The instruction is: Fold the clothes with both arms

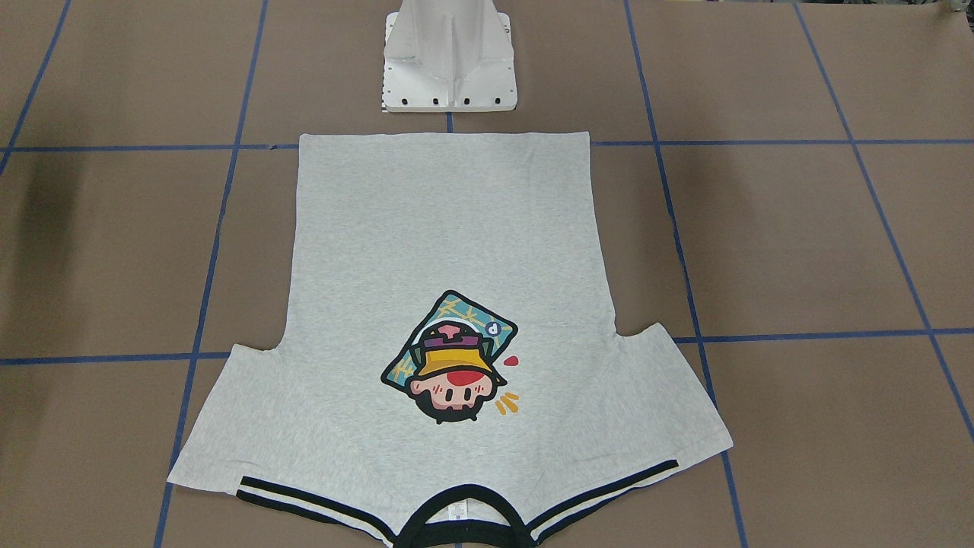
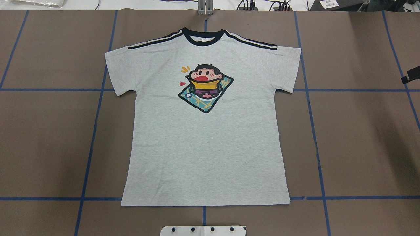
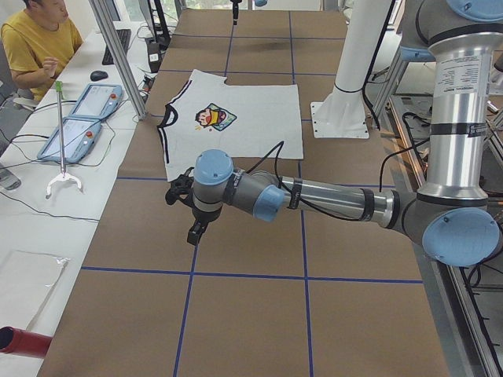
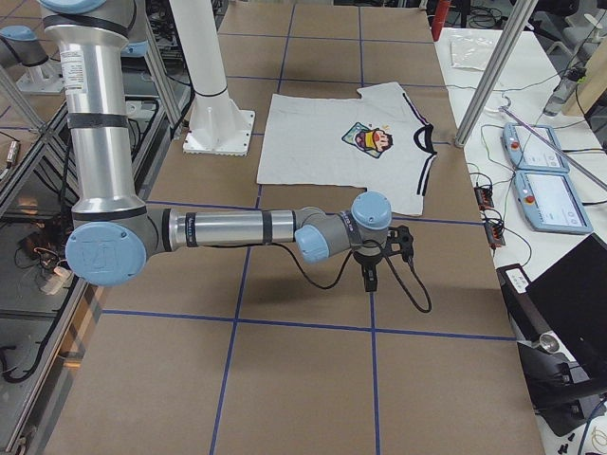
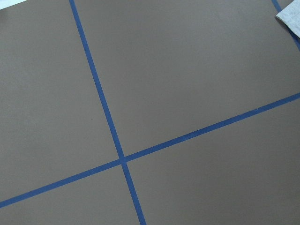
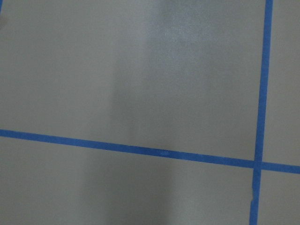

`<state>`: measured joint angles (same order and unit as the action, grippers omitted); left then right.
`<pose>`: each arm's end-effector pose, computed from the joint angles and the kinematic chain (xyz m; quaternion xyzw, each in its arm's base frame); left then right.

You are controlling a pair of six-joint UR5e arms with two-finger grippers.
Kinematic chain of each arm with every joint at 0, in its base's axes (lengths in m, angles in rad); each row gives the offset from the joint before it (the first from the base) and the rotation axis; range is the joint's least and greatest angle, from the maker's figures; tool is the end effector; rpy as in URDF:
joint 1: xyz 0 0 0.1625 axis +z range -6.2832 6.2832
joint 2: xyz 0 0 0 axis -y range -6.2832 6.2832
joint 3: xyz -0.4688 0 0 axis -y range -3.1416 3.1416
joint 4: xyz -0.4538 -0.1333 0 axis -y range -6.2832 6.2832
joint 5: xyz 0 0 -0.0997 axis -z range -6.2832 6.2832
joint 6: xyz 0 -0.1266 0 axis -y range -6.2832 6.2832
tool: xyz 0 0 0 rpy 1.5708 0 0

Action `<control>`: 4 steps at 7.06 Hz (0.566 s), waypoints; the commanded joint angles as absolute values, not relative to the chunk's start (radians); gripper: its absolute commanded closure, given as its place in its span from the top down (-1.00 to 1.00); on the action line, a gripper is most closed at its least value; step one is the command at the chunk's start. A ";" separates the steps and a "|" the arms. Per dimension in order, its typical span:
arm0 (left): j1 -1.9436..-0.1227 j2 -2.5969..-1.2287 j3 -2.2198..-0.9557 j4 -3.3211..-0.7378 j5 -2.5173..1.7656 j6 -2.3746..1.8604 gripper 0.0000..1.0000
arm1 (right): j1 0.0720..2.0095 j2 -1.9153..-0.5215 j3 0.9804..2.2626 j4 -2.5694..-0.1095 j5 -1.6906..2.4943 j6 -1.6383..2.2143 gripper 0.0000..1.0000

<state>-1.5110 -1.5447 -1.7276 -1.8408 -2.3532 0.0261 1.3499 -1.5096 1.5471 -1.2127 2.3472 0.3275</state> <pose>-0.0102 -0.5661 0.6158 0.1777 0.3767 0.1147 0.9019 -0.0899 -0.6039 0.6583 0.0746 -0.4065 -0.0259 0.9102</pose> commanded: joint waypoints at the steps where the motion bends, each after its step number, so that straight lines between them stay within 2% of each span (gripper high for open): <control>1: -1.509 -1.546 -1.729 -1.842 -2.355 0.026 1.00 | 1.335 -1.509 1.548 -1.213 2.345 0.333 1.00; 4: -1.508 -1.551 -1.736 -1.842 -2.349 0.026 1.00 | 1.251 -1.412 1.523 -1.213 2.342 0.441 1.00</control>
<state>-1.5083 -1.5517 -1.7341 -1.8412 -2.3493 0.0277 1.2903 -1.4643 1.5381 -1.2139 2.3423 0.3720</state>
